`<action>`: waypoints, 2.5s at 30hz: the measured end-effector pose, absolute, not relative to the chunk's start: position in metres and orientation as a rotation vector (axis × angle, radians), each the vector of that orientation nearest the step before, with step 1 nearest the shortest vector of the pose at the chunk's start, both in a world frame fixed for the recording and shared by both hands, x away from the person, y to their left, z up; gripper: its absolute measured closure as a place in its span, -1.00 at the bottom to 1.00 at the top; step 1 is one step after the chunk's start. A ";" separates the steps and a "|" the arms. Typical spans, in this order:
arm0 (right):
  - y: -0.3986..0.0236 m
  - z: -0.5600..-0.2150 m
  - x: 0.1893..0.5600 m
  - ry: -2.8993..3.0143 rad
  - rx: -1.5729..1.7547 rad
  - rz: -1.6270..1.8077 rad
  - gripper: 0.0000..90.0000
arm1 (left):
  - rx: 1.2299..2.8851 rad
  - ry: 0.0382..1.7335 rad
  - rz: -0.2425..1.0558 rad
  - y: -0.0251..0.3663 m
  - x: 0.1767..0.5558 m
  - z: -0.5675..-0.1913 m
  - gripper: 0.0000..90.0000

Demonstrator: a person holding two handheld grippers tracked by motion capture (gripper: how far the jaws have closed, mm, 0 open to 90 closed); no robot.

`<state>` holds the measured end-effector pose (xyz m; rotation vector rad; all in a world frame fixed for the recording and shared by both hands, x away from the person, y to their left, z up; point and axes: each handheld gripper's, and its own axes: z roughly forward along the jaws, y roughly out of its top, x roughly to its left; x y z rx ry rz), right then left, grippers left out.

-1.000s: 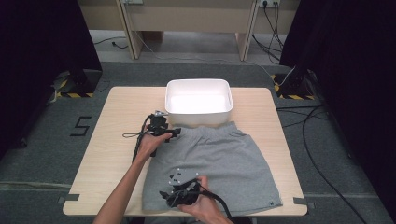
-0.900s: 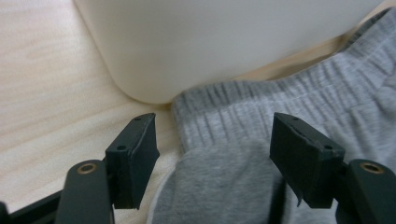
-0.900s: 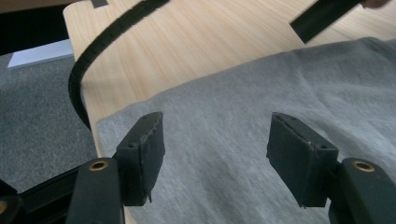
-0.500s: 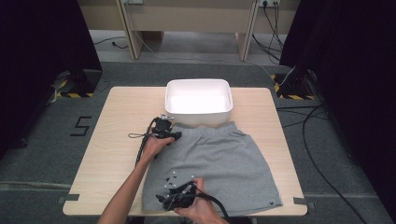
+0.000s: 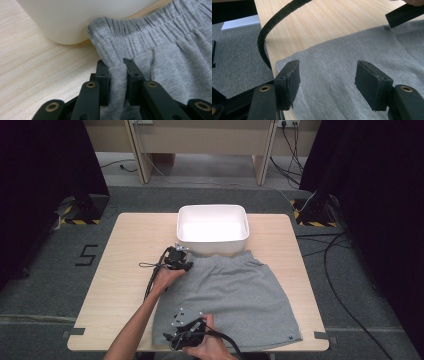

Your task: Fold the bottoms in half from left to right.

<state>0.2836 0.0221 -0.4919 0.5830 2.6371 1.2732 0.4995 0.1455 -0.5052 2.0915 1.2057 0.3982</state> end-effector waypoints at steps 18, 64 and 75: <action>0.042 -0.505 0.269 2.688 0.545 1.261 -0.18 | 2.084 1.204 0.394 0.146 0.499 -0.506 0.67; 0.031 -0.441 0.256 2.535 0.418 1.601 0.90 | 2.207 1.197 0.390 0.164 0.487 -0.409 0.75; 0.021 -0.410 0.248 2.467 0.402 1.741 0.90 | 2.310 1.202 0.420 0.174 0.484 -0.376 0.75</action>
